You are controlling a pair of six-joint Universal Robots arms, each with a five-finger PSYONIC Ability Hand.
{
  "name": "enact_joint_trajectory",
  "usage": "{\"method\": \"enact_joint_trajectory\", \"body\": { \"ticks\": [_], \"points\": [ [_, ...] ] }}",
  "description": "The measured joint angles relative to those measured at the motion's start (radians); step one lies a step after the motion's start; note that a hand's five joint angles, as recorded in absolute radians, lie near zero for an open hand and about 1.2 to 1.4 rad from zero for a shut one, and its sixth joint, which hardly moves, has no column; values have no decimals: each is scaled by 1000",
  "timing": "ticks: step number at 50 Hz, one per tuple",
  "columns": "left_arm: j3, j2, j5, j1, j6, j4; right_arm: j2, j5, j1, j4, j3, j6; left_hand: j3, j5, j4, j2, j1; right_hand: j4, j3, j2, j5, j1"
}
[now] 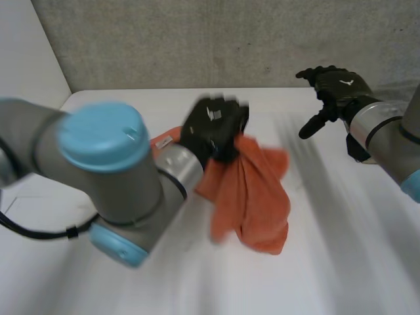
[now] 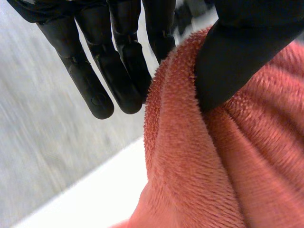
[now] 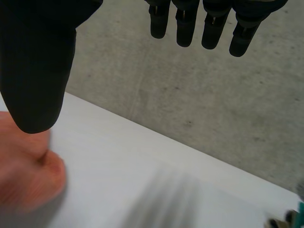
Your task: Fold the laundry.
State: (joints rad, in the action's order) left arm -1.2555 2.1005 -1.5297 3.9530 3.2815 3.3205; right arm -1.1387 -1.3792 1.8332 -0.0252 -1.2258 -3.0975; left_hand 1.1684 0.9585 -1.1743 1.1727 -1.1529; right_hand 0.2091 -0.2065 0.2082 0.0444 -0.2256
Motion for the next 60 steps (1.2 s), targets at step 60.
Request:
{"method": "enact_joint_trajectory", "body": {
  "ticks": [60],
  "points": [
    [514,499,183,266,358,-9,-7,-53,286,-127,-113,289,8,7,-12,12,10,976,-945,928,894,-800]
  ]
}}
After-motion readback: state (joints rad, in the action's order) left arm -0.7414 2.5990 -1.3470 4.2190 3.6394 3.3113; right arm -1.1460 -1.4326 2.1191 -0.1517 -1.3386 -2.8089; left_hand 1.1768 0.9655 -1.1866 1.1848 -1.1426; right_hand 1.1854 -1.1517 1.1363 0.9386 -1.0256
